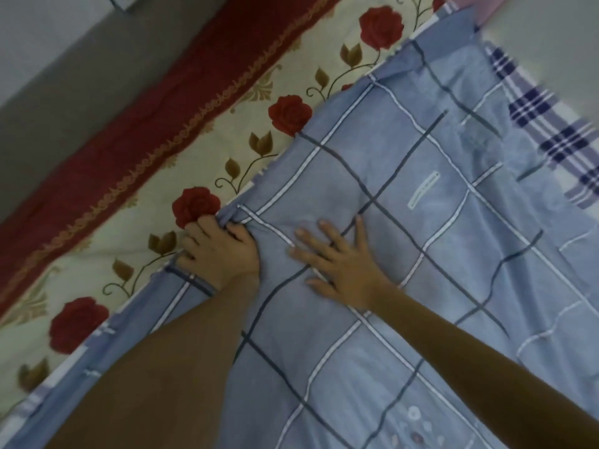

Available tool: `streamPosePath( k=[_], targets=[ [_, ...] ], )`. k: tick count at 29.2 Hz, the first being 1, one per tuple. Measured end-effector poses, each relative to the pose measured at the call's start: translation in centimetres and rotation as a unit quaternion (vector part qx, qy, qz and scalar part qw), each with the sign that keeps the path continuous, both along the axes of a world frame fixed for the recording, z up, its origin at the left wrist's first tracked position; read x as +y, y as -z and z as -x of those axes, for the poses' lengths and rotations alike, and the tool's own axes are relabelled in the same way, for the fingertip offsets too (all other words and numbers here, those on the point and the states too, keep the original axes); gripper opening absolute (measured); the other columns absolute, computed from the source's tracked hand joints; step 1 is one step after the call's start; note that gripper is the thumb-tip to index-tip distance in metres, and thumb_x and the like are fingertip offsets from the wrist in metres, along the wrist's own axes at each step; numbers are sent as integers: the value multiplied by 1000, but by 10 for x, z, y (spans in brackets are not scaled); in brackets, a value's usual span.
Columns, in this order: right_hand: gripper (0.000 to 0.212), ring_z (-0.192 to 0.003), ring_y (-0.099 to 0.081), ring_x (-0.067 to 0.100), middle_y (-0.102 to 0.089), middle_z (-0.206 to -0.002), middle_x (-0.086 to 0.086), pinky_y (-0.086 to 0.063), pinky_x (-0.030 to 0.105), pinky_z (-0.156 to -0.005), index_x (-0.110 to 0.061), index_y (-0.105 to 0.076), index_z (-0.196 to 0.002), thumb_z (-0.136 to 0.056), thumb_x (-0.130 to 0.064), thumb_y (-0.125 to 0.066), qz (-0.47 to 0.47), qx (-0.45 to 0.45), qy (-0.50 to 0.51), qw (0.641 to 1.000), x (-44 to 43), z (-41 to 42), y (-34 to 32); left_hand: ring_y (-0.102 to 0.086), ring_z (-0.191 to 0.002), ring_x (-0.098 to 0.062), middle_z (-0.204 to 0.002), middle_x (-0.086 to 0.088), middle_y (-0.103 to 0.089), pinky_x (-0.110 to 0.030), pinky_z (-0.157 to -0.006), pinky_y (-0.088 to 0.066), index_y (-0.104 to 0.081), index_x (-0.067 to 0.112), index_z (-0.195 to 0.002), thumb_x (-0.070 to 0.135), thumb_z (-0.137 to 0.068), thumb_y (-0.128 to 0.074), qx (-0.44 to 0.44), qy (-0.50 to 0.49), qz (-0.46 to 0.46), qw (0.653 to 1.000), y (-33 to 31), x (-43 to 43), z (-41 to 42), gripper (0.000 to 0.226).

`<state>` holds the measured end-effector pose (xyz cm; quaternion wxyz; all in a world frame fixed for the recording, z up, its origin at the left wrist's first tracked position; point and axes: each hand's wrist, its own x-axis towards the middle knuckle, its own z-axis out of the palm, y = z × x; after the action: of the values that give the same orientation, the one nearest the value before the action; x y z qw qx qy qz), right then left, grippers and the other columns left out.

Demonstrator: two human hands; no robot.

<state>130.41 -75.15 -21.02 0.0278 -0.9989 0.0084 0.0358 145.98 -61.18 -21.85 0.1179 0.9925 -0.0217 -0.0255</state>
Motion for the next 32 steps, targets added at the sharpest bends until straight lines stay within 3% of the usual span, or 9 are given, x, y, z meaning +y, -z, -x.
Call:
streamPosePath(
  k=[4, 8, 11, 16, 19, 22, 26, 29, 32],
  targets=[
    [67, -145, -10, 28, -14, -159, -3, -1, 71, -106, -35, -11, -150, -90, -62, -23, -5, 60, 269, 961, -32, 13, 7, -50, -95, -34, -102, -21, -54, -42, -78, -22, -51, 5, -96, 31, -85, -33, 2, 2, 11, 1000, 2, 3, 1, 33],
    [64, -147, 6, 24, 12, -158, -12, 2, 71, -106, -40, 10, -148, -93, -64, -12, 0, 114, 371, 922, -29, -9, 1, -46, -109, -32, -118, -19, -50, -44, -87, -25, -50, 5, -110, 35, -88, -36, -1, 10, 56, 998, -1, 4, 3, 39],
    [59, -145, 14, 25, 22, -156, -10, 3, 73, -105, -36, 17, -147, -99, -53, -11, -76, 181, 462, 865, 7, -22, -14, -38, -124, -28, -135, -13, -42, -46, -101, -23, -41, 9, -127, 51, -89, -38, 16, 18, 82, 996, -13, 7, -1, 57],
    [66, -147, 3, 28, 3, -160, -8, 7, 73, -101, -38, -4, -150, -93, -61, -27, -154, 79, 436, 883, 166, 68, -14, -11, -143, -33, -156, -18, -8, -49, -114, -2, -7, 4, -149, 52, -92, -44, 98, 116, 99, 984, -41, 39, 41, 83],
    [86, -146, -7, 29, -9, -160, -4, 3, 72, -104, -33, -15, -151, -80, -78, -30, -155, 107, 455, 870, 247, 163, -21, -15, -143, -33, -154, -20, -13, -53, -112, -3, -20, 3, -146, 41, -81, -60, 105, 294, 101, 944, -56, 90, 136, 85],
    [94, -147, 1, 23, 7, -159, -8, 6, 71, -104, -37, 6, -149, -73, -84, -24, -137, 174, 548, 807, 277, 243, -30, -12, -144, -30, -156, -17, -4, -59, -110, -1, -17, 10, -148, 42, -73, -70, 200, 381, 64, 900, -65, 133, 229, 97],
    [100, -145, 16, 18, 28, -154, -10, 10, 70, -105, -35, 32, -136, -57, -87, -2, -163, 237, 716, 636, 284, 347, -44, 10, -145, -20, -157, -6, 14, -68, -107, 2, 1, 24, -150, 50, -68, -73, 339, 372, -4, 864, -72, 139, 338, 113],
    [102, -144, 22, 16, 34, -151, -7, 11, 70, -104, -34, 38, -133, -68, -90, -17, -235, 256, 710, 612, 278, 364, -48, 27, -140, -22, -152, -3, 32, -71, -103, 4, 18, 30, -146, 66, -53, -76, 405, 345, -99, 841, -77, 127, 372, 137],
    [99, -140, 31, 17, 44, -146, -7, 17, 70, -101, -35, 44, -125, -75, -85, -25, -283, 289, 689, 602, 265, 379, -46, 27, -140, -31, -148, -9, 37, -66, -106, 7, 26, 26, -144, 80, -37, -71, 400, 295, -112, 860, -72, 102, 404, 154]
  ],
)
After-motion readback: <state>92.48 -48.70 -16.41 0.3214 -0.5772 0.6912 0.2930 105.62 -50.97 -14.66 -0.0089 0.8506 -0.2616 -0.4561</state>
